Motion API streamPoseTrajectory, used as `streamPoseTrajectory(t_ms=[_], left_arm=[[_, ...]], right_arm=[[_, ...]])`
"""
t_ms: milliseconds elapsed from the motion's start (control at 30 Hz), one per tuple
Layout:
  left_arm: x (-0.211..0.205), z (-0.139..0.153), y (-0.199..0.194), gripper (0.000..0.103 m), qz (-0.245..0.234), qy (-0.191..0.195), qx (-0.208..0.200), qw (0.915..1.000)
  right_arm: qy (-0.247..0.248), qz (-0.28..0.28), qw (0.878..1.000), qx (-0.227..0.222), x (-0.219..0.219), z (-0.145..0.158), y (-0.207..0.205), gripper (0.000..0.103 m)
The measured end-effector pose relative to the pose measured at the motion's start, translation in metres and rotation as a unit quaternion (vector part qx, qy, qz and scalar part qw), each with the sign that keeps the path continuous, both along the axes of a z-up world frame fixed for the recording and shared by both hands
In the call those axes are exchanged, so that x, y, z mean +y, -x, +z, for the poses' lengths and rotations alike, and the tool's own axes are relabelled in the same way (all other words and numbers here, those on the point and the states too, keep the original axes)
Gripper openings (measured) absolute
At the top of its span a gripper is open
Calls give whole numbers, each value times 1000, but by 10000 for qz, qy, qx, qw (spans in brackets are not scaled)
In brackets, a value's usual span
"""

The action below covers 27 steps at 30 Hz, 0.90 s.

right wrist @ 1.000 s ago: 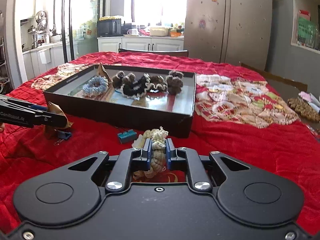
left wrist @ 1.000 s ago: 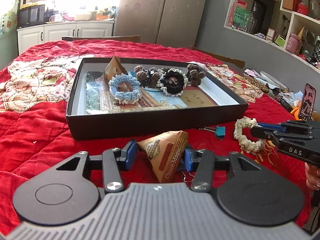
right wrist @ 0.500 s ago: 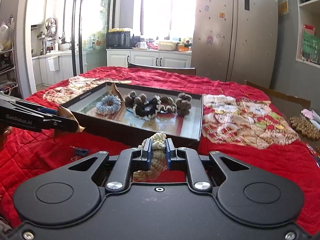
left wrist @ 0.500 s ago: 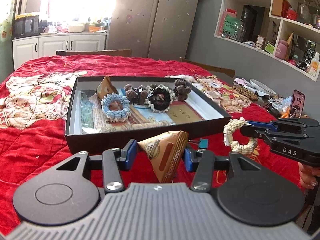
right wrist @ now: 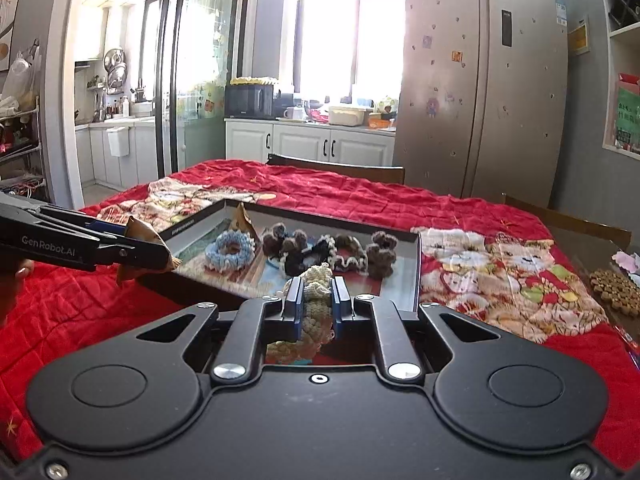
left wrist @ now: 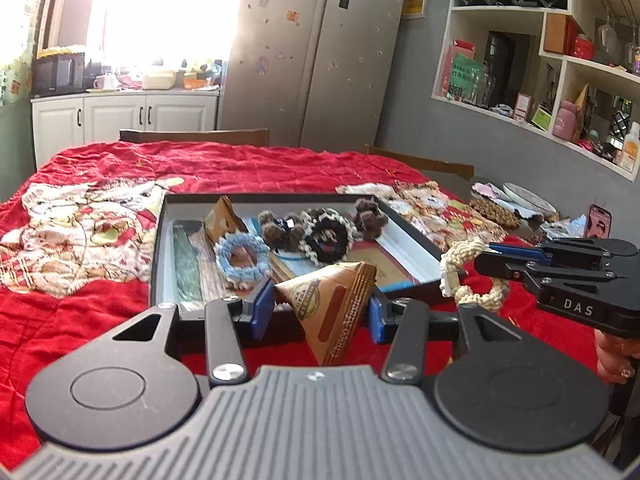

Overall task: Organize objects
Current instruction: 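Lift the packet with the left gripper while the right gripper carries the cream scrunchie toward the box, then lower the packet and cream scrunchie into the box and open both grippers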

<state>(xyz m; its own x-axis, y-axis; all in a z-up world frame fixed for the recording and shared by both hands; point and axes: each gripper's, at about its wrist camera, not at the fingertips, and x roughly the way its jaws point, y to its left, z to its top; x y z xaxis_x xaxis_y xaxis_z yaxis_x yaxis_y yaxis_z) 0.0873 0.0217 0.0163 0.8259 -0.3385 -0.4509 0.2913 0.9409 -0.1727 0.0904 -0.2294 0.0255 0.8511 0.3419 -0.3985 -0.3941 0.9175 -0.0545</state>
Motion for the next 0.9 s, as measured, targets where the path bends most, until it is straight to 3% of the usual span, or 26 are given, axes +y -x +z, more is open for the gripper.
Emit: streamPoseTrajectory(t_ms=[433,900], left_arm=[[17,5,-34,51,511,101,-131,9986],[33,-15,-76,51,952,204,15,9952]], right_arm=[[-152,-238,9996,-38,7,6,-40,13],[-415,-573,9974,140,13,-8,-91,13]])
